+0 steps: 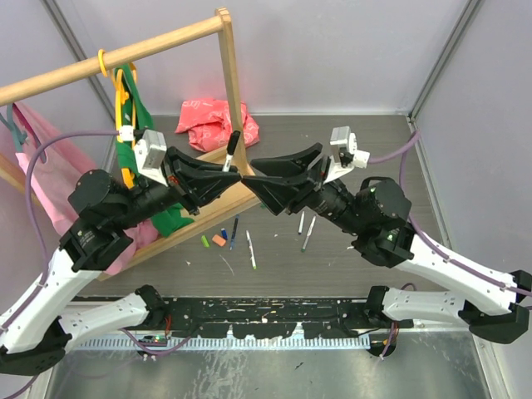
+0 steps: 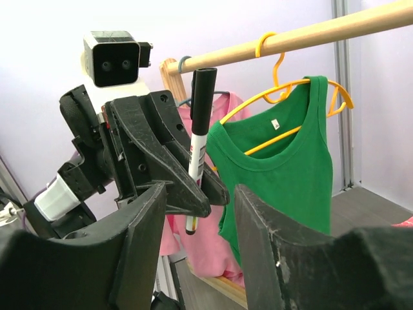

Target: Insert the pens into the pen caps

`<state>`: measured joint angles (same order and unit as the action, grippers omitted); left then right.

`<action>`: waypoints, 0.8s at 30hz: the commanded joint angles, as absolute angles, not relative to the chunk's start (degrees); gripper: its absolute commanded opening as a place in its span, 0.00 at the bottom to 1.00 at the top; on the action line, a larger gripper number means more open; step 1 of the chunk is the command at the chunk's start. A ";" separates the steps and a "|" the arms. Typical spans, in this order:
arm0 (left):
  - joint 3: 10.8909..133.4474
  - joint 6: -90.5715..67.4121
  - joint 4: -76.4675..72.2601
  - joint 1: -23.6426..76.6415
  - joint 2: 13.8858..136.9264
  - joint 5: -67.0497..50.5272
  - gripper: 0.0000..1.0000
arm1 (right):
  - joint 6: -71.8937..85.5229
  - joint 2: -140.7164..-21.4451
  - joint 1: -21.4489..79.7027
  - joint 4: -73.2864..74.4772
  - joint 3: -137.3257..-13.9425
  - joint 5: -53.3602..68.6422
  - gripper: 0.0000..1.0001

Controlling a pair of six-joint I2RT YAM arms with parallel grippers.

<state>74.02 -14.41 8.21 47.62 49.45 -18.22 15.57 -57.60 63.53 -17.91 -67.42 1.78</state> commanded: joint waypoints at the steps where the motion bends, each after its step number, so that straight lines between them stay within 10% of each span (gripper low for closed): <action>1: 74.17 -15.45 2.58 47.46 48.13 -19.43 0.00 | 13.95 -54.19 63.63 -20.24 -67.19 0.57 0.52; 24: 73.44 -21.18 -1.94 47.49 52.26 -36.18 0.00 | 11.39 -57.31 63.54 -20.59 -75.14 3.87 0.67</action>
